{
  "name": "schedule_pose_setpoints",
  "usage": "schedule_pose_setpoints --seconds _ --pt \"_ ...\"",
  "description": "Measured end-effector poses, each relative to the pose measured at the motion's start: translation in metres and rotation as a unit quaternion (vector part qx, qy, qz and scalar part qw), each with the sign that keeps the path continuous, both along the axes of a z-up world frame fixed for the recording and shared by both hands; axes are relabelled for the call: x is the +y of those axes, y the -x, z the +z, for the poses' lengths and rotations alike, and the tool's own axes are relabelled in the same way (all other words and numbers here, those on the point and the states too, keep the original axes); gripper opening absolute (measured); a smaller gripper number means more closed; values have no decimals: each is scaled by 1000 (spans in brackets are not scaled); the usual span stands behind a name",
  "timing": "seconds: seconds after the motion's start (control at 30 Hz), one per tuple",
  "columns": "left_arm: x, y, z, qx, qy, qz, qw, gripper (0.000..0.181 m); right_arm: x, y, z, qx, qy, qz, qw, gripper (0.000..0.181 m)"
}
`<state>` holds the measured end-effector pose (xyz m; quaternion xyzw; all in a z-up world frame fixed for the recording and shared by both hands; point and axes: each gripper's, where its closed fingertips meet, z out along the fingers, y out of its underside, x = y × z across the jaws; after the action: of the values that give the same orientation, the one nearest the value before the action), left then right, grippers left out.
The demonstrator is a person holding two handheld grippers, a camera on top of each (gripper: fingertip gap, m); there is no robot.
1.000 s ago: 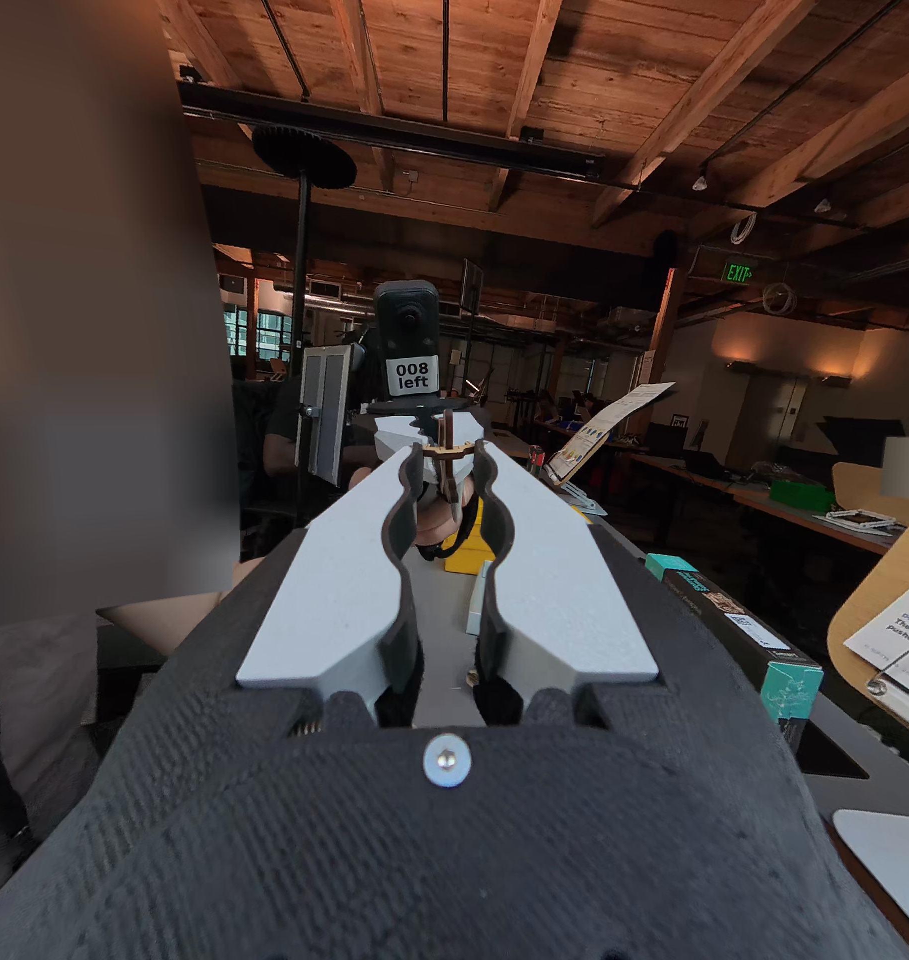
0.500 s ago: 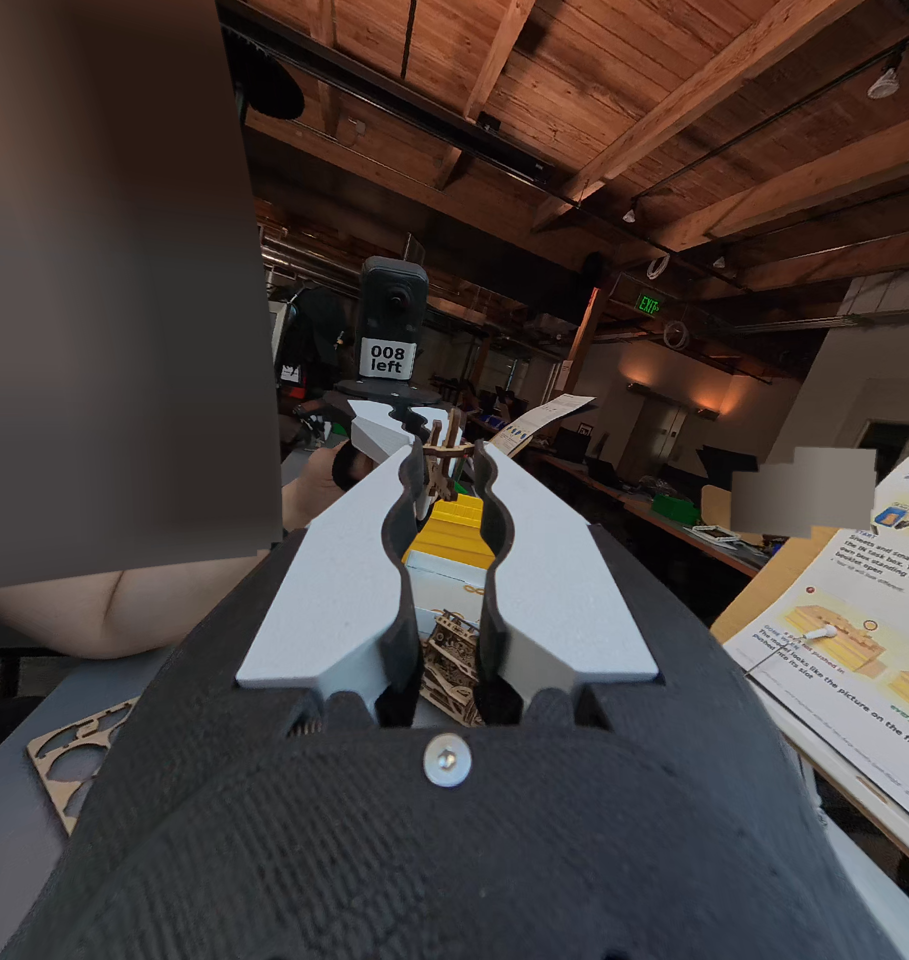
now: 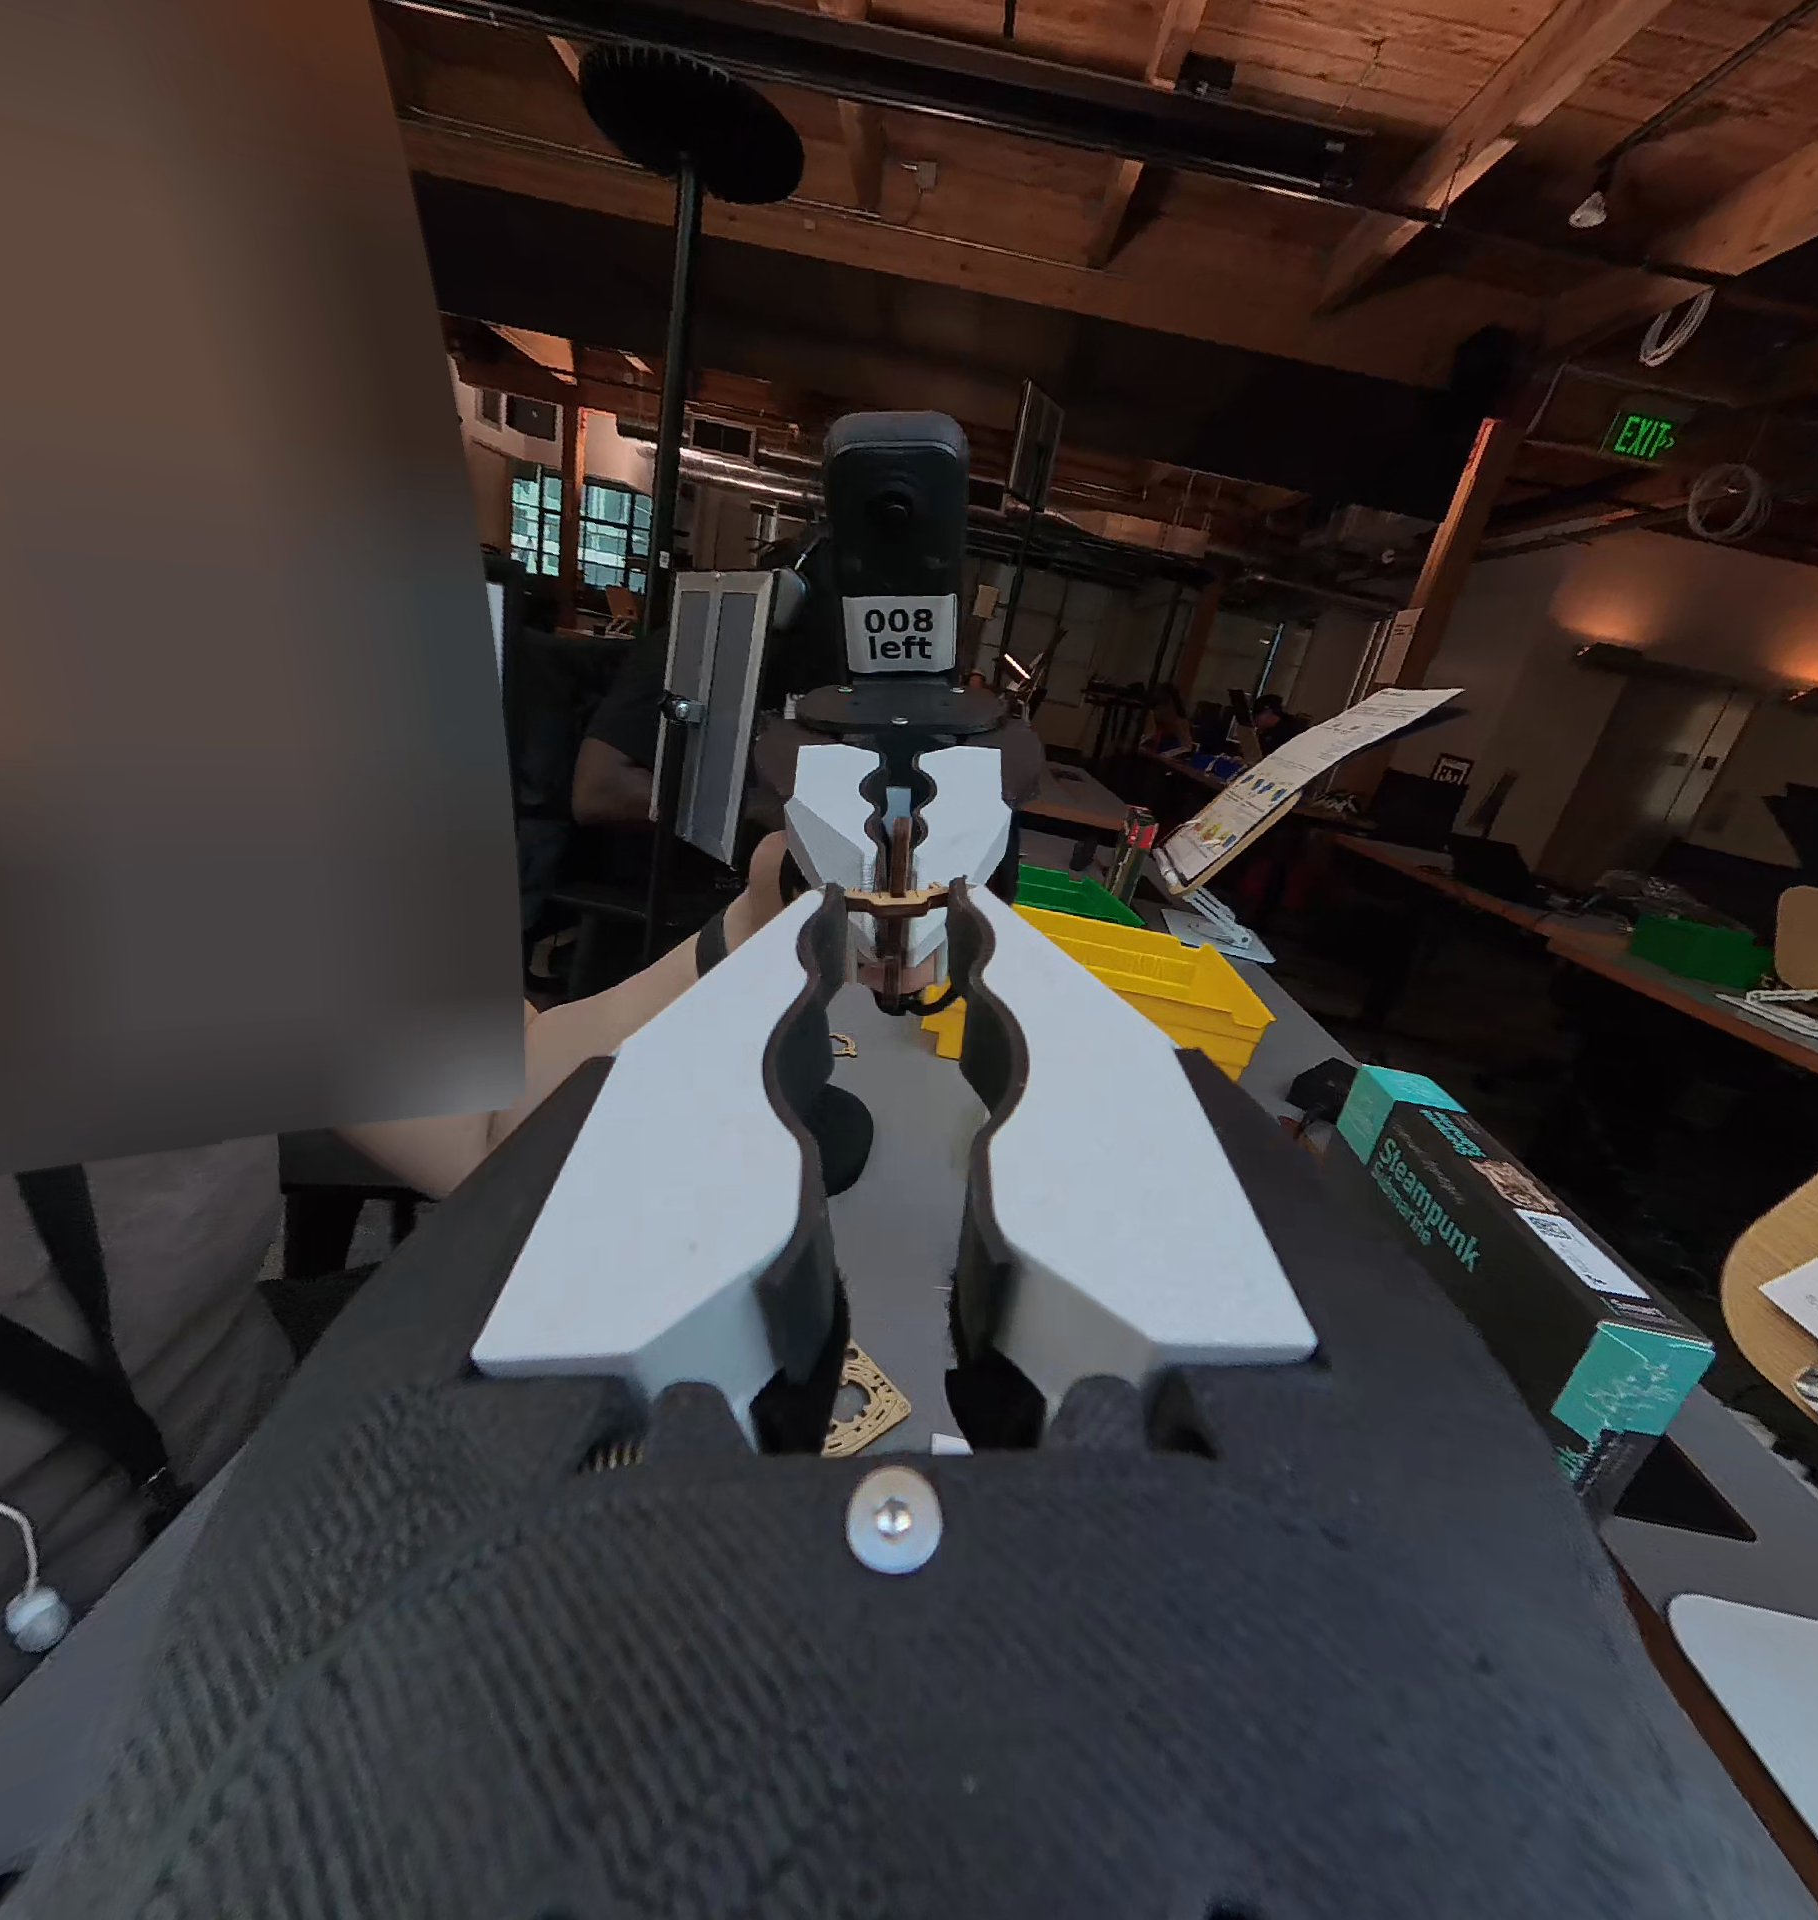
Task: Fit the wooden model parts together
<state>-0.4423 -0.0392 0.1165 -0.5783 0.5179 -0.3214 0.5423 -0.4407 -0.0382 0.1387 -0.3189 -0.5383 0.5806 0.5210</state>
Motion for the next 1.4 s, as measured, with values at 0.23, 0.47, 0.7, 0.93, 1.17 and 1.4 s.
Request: schedule_pose_setpoints --seconds 0.23,0.47,0.7,0.93,1.17,1.4 --pt "8 4 7 -17 -12 30 999 0 10 5 10 40 -38 -114 992 17" --pt "-5 2 -7 34 -10 -4 999 0 -8 6 -4 -29 -9 2 1000 18" --pt "-5 -2 -4 28 4 5 1000 0 -7 3 1 -23 12 10 1000 18" --pt "-1 3 -2 19 24 16 999 0 -1 8 3 -18 28 -12 999 18" --pt "3 1 -7 19 56 21 998 0 4 7 -3 -51 -7 -49 997 18" --pt "12 4 -10 37 36 55 997 0 13 11 -6 -82 -46 -129 987 18"
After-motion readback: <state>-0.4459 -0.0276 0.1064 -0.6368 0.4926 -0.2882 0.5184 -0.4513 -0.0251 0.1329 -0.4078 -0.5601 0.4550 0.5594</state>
